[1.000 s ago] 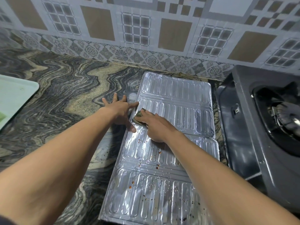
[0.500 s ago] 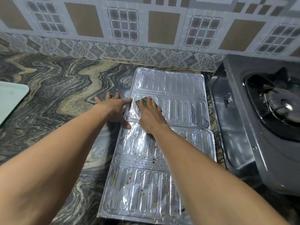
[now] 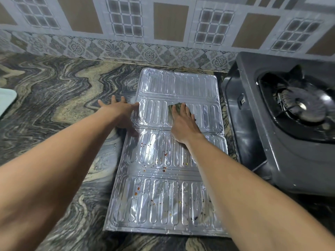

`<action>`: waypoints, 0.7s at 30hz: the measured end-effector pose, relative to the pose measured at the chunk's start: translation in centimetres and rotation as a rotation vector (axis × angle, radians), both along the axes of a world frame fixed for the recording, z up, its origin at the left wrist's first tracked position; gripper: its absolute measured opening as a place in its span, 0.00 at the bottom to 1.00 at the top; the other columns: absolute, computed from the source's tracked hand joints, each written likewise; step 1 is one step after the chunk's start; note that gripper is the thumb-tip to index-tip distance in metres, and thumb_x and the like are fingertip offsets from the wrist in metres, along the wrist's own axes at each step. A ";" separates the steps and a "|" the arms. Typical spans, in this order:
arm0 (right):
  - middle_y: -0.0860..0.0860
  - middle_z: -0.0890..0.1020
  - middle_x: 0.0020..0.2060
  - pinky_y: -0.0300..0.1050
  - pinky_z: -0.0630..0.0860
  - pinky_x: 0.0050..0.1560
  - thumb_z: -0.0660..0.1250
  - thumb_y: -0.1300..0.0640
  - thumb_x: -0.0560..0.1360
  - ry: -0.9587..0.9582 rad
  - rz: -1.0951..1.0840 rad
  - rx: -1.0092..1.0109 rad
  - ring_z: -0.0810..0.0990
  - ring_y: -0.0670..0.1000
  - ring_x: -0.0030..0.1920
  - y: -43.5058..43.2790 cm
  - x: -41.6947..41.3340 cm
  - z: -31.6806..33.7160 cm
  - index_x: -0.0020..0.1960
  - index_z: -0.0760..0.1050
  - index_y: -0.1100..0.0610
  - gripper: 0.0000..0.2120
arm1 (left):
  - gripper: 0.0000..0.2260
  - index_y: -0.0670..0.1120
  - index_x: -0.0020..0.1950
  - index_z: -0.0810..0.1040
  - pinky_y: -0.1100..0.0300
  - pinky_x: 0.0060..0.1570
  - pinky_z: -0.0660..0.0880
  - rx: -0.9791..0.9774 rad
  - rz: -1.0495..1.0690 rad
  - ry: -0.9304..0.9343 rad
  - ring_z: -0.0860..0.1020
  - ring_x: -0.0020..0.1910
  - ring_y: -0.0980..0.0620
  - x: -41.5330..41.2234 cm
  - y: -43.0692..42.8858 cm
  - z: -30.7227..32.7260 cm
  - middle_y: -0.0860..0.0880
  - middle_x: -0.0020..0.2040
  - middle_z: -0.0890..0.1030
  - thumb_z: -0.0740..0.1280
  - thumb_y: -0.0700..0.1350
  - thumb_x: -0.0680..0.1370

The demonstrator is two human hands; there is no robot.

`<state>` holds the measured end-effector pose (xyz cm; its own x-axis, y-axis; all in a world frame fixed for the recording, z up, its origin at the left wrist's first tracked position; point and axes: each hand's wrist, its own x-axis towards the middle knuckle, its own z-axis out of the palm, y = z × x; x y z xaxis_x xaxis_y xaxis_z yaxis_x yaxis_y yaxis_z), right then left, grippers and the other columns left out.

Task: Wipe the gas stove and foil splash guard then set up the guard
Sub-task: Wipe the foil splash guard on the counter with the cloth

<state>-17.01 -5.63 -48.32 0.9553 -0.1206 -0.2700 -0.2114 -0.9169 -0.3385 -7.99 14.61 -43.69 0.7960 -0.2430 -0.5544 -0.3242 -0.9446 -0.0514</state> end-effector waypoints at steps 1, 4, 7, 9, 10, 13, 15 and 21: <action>0.57 0.37 0.79 0.55 0.38 0.77 0.54 0.68 0.77 0.000 -0.004 0.004 0.37 0.57 0.79 -0.1 -0.1 0.0 0.81 0.39 0.54 0.38 | 0.58 0.63 0.80 0.46 0.21 0.65 0.44 0.008 -0.005 -0.005 0.40 0.79 0.36 -0.2 -0.4 0.1 0.46 0.82 0.43 0.79 0.65 0.60; 0.58 0.39 0.79 0.55 0.39 0.78 0.54 0.68 0.77 -0.035 -0.024 0.015 0.38 0.58 0.79 0.1 -0.2 0.1 0.81 0.42 0.55 0.37 | 0.49 0.60 0.80 0.47 0.21 0.66 0.42 -0.023 -0.006 -0.005 0.38 0.78 0.36 -0.9 -1.7 0.3 0.46 0.81 0.41 0.77 0.56 0.69; 0.60 0.41 0.79 0.56 0.41 0.78 0.56 0.70 0.76 -0.072 -0.043 0.029 0.40 0.59 0.79 0.2 -0.1 0.1 0.78 0.49 0.56 0.34 | 0.45 0.59 0.80 0.53 0.20 0.65 0.44 -0.082 -0.036 0.001 0.41 0.79 0.35 -1.9 -2.6 -0.2 0.48 0.82 0.48 0.74 0.64 0.69; 0.60 0.41 0.79 0.56 0.40 0.78 0.56 0.70 0.75 -0.061 -0.043 0.050 0.40 0.59 0.79 0.1 -0.1 0.1 0.78 0.51 0.56 0.34 | 0.46 0.58 0.78 0.59 0.19 0.64 0.44 -0.090 -0.073 -0.018 0.45 0.79 0.35 -2.4 -2.8 -0.6 0.50 0.81 0.54 0.73 0.69 0.65; 0.59 0.40 0.79 0.56 0.39 0.78 0.55 0.69 0.77 -0.053 -0.039 0.057 0.39 0.58 0.79 0.1 -0.1 0.1 0.78 0.50 0.56 0.33 | 0.46 0.58 0.78 0.60 0.19 0.64 0.44 -0.093 -0.078 -0.029 0.47 0.79 0.36 -2.6 -2.7 -0.8 0.51 0.80 0.56 0.73 0.70 0.64; 0.60 0.39 0.79 0.56 0.39 0.78 0.52 0.63 0.82 -0.039 -0.036 0.054 0.39 0.59 0.79 -0.1 0.1 0.0 0.80 0.45 0.56 0.30 | 0.47 0.59 0.77 0.61 0.20 0.64 0.44 -0.101 -0.080 -0.053 0.49 0.79 0.37 -2.7 -2.6 -0.9 0.52 0.80 0.56 0.73 0.71 0.63; 0.60 0.39 0.79 0.56 0.39 0.78 0.52 0.63 0.82 -0.022 -0.046 0.039 0.38 0.59 0.79 -0.5 0.3 0.0 0.81 0.42 0.57 0.31 | 0.48 0.60 0.78 0.58 0.20 0.64 0.44 -0.101 -0.078 -0.059 0.48 0.79 0.37 -2.8 -2.7 -1.0 0.52 0.81 0.54 0.72 0.71 0.63; 0.60 0.37 0.79 0.56 0.39 0.77 0.53 0.63 0.82 0.026 -0.134 -0.001 0.38 0.60 0.79 -3.4 0.3 0.3 0.81 0.38 0.57 0.33 | 0.49 0.60 0.80 0.54 0.21 0.65 0.44 -0.118 -0.053 -0.047 0.47 0.79 0.36 -3.2 -2.7 -0.6 0.52 0.82 0.49 0.72 0.70 0.65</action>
